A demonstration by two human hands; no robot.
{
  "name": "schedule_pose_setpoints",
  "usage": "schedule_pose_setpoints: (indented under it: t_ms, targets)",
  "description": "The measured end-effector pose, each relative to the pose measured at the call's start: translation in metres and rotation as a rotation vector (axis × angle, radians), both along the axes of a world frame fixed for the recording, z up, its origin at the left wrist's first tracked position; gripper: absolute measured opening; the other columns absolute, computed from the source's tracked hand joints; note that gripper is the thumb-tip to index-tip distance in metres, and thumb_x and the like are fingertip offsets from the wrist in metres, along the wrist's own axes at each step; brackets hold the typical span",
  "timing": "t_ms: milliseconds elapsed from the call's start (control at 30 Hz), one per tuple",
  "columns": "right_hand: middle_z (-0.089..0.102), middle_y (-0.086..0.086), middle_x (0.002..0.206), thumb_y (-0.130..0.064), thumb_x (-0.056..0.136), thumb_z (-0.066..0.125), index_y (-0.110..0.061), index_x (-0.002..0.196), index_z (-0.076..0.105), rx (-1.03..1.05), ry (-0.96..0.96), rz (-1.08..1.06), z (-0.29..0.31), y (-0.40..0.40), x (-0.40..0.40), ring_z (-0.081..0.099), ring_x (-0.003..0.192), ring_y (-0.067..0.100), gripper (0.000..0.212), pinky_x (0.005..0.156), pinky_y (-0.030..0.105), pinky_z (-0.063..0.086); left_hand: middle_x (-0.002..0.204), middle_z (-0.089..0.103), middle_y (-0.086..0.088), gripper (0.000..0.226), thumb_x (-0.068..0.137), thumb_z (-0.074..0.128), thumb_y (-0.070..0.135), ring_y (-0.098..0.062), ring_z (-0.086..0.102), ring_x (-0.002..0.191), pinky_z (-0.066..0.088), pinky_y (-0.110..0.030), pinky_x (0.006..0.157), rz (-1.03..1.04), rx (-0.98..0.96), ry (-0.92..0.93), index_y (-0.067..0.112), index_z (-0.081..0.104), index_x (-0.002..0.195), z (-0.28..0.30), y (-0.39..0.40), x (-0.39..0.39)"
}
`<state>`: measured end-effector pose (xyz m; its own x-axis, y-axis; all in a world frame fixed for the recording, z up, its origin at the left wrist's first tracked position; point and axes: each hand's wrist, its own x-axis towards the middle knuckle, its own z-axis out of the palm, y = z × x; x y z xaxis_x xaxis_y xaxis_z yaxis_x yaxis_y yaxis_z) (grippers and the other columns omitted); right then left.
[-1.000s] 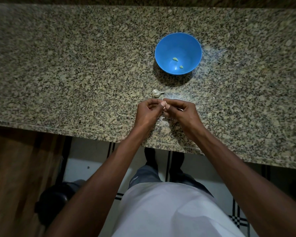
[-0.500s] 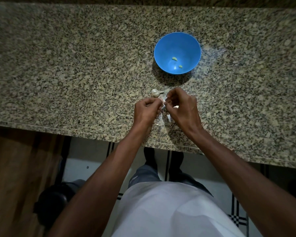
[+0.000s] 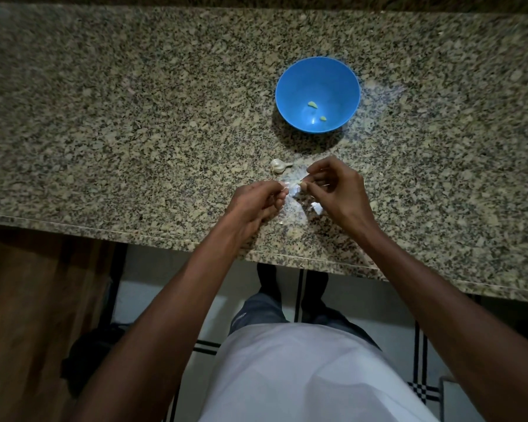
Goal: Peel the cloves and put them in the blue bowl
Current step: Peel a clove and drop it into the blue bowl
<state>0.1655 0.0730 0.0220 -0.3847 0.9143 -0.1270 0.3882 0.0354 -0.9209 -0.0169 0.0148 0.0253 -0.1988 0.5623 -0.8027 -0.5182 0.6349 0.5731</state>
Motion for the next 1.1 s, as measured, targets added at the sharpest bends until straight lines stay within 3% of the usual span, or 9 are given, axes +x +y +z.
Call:
schedule_pose_setpoints:
  t_ms: [167, 333, 500, 667, 733, 900, 1100]
  targets:
    - [0.079, 0.002, 0.094, -0.012, 0.091, 0.08, -0.01, 0.106, 0.078, -0.203, 0.056, -0.013, -0.005, 0.005, 0.003, 0.077, 0.089, 0.014, 0.015, 0.08, 0.032, 0.064, 0.098, 0.078, -0.018, 0.022, 0.09, 0.076, 0.005, -0.02, 0.075, 0.084, 0.063, -0.032, 0.085, -0.107, 0.122, 0.251, -0.006, 0.069, 0.107, -0.002, -0.002, 0.009]
    - [0.08, 0.004, 0.091, -0.011, 0.096, 0.074, -0.006, 0.113, 0.078, -0.317, 0.098, 0.009, -0.005, 0.007, 0.002, 0.073, 0.075, 0.006, 0.018, 0.068, 0.022, 0.058, 0.097, 0.078, -0.007, 0.02, 0.082, 0.086, 0.01, -0.019, 0.076, 0.092, 0.062, -0.034, 0.085, -0.292, 0.235, 0.519, 0.005, 0.073, 0.096, -0.009, -0.003, 0.008]
    - [0.078, 0.021, 0.096, -0.007, 0.092, 0.077, 0.002, 0.11, 0.077, -0.45, 0.207, -0.044, -0.008, 0.006, 0.001, 0.071, 0.075, 0.017, 0.02, 0.073, 0.034, 0.06, 0.104, 0.079, -0.001, 0.022, 0.086, 0.083, 0.019, -0.014, 0.075, 0.099, 0.061, -0.029, 0.085, -0.286, 0.309, 0.503, 0.01, 0.078, 0.106, -0.007, -0.002, 0.01]
    - [0.08, 0.013, 0.093, -0.016, 0.087, 0.084, -0.003, 0.104, 0.08, -0.441, 0.224, -0.088, -0.007, 0.003, -0.003, 0.072, 0.077, 0.014, 0.022, 0.069, 0.026, 0.058, 0.097, 0.079, -0.004, 0.023, 0.09, 0.081, 0.021, -0.008, 0.074, 0.082, 0.057, -0.023, 0.074, -0.205, 0.275, 0.424, 0.006, 0.078, 0.107, -0.008, -0.001, 0.015]
    - [0.08, 0.012, 0.093, -0.018, 0.086, 0.085, -0.004, 0.103, 0.081, -0.442, 0.215, -0.086, -0.007, 0.002, -0.003, 0.073, 0.08, 0.015, 0.022, 0.071, 0.025, 0.058, 0.097, 0.079, -0.003, 0.02, 0.091, 0.079, 0.022, -0.008, 0.074, 0.085, 0.058, -0.023, 0.076, -0.23, 0.296, 0.485, 0.008, 0.078, 0.106, -0.01, -0.001, 0.015]
    - [0.078, 0.015, 0.102, -0.007, 0.085, 0.082, -0.007, 0.099, 0.08, -0.836, 0.274, -0.113, -0.002, 0.01, -0.003, 0.069, 0.094, 0.022, 0.014, 0.085, 0.031, 0.057, 0.094, 0.078, 0.0, 0.012, 0.091, 0.079, 0.022, -0.018, 0.073, 0.092, 0.063, -0.038, 0.085, -0.334, 0.32, 0.578, 0.013, 0.079, 0.098, -0.013, 0.001, 0.008]
    - [0.077, 0.004, 0.085, 0.002, 0.091, 0.073, -0.01, 0.096, 0.073, -1.038, 0.31, -0.053, 0.002, 0.023, 0.001, 0.073, 0.081, 0.012, 0.013, 0.073, 0.02, 0.06, 0.1, 0.077, -0.009, 0.016, 0.091, 0.076, 0.014, -0.016, 0.071, 0.091, 0.059, -0.029, 0.086, -0.421, 0.349, 0.384, 0.004, 0.076, 0.103, -0.006, 0.005, -0.001]
